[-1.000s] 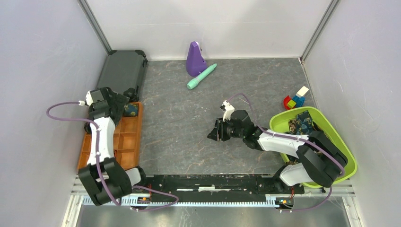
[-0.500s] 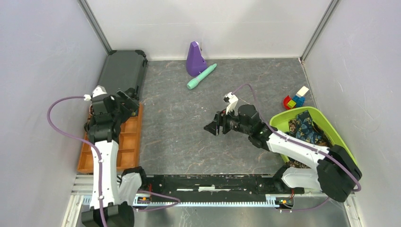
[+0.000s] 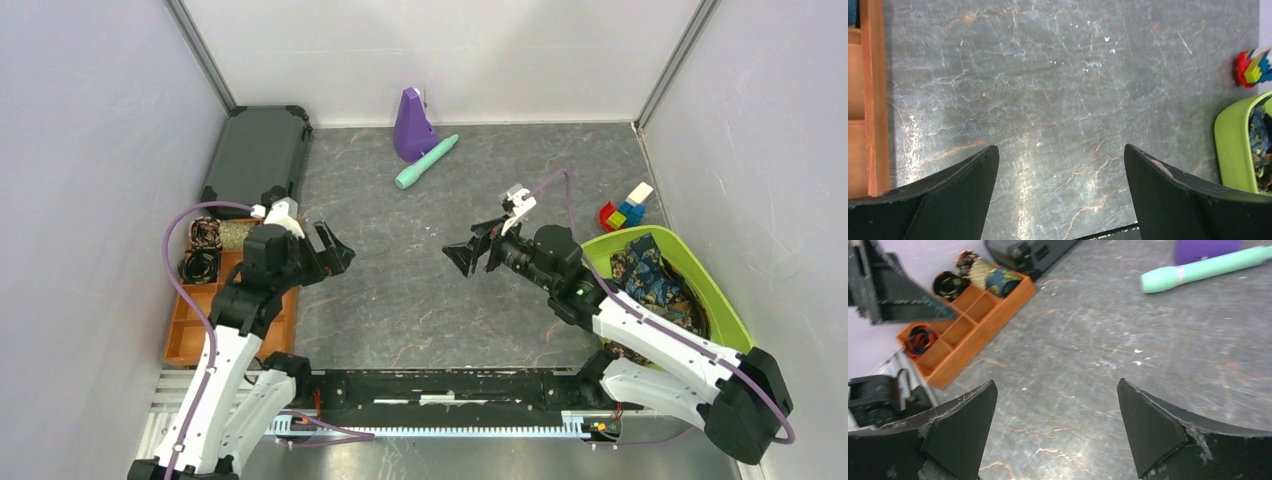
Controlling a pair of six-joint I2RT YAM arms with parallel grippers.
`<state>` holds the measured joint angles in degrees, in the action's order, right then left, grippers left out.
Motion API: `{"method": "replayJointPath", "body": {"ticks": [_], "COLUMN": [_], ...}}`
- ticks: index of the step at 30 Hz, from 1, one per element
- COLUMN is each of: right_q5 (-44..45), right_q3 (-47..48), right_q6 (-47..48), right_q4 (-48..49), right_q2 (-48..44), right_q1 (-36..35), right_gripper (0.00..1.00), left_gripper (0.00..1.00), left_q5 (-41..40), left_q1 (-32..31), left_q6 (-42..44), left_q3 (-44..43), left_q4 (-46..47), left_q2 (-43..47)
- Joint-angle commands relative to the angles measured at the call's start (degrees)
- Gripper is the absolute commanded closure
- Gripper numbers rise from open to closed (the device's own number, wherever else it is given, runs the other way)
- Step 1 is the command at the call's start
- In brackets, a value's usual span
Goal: Roll the ties
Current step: Reset both arms
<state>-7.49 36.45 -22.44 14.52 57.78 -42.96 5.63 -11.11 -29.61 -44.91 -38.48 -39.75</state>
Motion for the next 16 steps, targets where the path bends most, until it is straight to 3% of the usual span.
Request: {"method": "replayJointPath", "body": {"ticks": [1, 16], "right_q5": [11.3, 13.3], "right_q3": [-2.9, -3.7], "right_q6": [4.2, 7.3], "right_q4": [1.3, -2.8], "right_q2": [-3.6, -4.9], "right_q1": [0.3, 0.3], "right_gripper": [0.02, 0.02], "left_gripper": [0.00, 0.00], "left_q5": [0.3, 1.1], "left_q1": [-2.1, -2.8], "left_q6": [4.1, 3.7], "left_q3": [1.4, 2.3], "left_q4": [-0.7, -1.5], "left_q2": [2.9, 4.2]}}
